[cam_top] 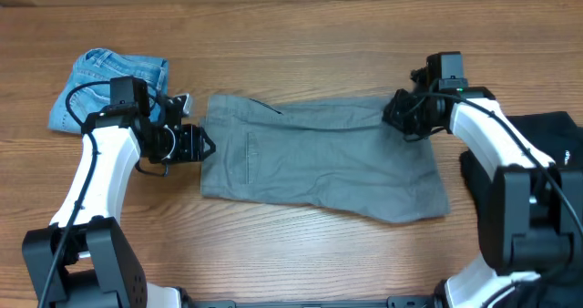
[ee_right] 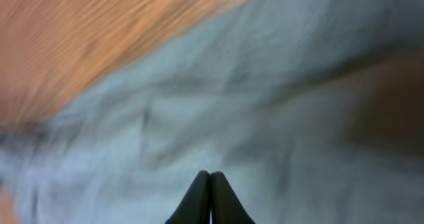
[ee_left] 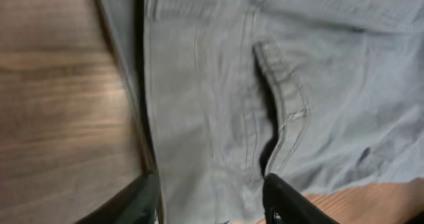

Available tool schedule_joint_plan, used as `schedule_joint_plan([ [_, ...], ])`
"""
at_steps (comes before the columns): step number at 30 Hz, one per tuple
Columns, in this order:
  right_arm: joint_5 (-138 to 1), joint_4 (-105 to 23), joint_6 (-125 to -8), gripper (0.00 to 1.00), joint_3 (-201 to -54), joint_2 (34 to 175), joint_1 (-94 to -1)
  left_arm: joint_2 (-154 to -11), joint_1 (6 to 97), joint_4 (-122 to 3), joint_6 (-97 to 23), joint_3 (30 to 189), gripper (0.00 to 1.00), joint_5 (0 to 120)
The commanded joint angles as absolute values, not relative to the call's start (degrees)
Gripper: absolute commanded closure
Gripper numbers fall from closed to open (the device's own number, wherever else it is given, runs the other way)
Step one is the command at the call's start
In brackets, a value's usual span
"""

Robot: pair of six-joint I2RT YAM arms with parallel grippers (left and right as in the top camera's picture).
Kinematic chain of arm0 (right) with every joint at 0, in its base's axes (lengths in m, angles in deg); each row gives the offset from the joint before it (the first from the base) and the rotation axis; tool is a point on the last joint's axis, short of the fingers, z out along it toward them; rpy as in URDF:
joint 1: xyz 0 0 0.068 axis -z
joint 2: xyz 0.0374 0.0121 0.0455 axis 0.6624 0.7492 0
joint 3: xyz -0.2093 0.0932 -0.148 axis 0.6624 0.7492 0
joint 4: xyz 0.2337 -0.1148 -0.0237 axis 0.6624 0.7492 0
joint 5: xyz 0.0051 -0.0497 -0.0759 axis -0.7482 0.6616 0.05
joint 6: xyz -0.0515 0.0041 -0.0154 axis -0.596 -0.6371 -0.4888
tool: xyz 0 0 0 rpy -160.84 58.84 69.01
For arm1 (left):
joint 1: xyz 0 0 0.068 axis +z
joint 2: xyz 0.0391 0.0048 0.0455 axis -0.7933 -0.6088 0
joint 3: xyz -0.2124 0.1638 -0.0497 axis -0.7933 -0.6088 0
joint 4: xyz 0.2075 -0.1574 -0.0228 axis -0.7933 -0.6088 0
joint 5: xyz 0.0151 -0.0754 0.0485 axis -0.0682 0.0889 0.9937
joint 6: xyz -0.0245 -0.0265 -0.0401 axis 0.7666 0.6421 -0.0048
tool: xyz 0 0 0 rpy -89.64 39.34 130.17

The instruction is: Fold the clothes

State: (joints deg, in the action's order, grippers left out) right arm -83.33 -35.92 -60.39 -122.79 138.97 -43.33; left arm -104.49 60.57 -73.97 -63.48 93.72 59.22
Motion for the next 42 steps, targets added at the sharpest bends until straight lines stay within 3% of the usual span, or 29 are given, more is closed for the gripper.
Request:
schedule_joint_plan([
  [1, -90.8, -29.4, -67.7, 0.96, -124.6, 133.1, -45.2, -103.3, 57.6, -69.9, -64.2, 94.9, 0.77, 54.3],
  [2, -90.8, -27.5, -67.7, 0.96, -124.5, 133.2, -46.2, -103.4, 55.7, -68.1, -64.2, 94.9, 0.87, 54.6],
  [4, -90.1, -27.4, -66.6, 0.96, -123.2, 133.8, -48.2, -103.8, 51.8, -65.0, -64.4, 94.9, 0.96, 56.5],
  [10, -87.3, -39.3, -61.9, 0.96, -118.1, 138.7, -53.0, -106.5, 42.3, -57.9, -64.4, 94.9, 0.96, 66.5],
  [22, -85.6, -72.5, -44.7, 0.96, -116.7, 153.0, -54.4, -108.1, 40.8, -52.5, -62.3, 94.8, 0.86, 67.0],
  [26, -92.2, -74.9, -50.6, 0.93, -116.7, 151.4, -53.2, -110.1, 40.6, -51.7, -62.2, 94.8, 0.79, 69.1],
  [30, -99.2, -70.7, -54.3, 0.83, -116.7, 145.5, -50.8, -111.1, 41.7, -51.6, -58.9, 94.9, 0.75, 74.5],
  [33, -99.8, -60.7, -58.4, 0.77, -116.7, 138.4, -49.3, -109.8, 45.2, -52.5, -57.9, 96.3, 0.67, 73.9],
  [36, -96.5, -48.5, -60.3, 0.69, -116.7, 132.4, -48.1, -108.1, 49.4, -55.8, -57.9, 98.6, 0.51, 74.0],
  [39, -91.8, -37.1, -60.0, 0.68, -116.7, 129.9, -47.3, -108.2, 54.0, -56.9, -58.4, 99.2, 0.29, 72.9],
  [42, -88.4, -27.6, -59.6, 0.68, -116.6, 130.9, -47.5, -111.1, 56.6, -57.0, -58.5, 99.2, 0.25, 69.5],
])
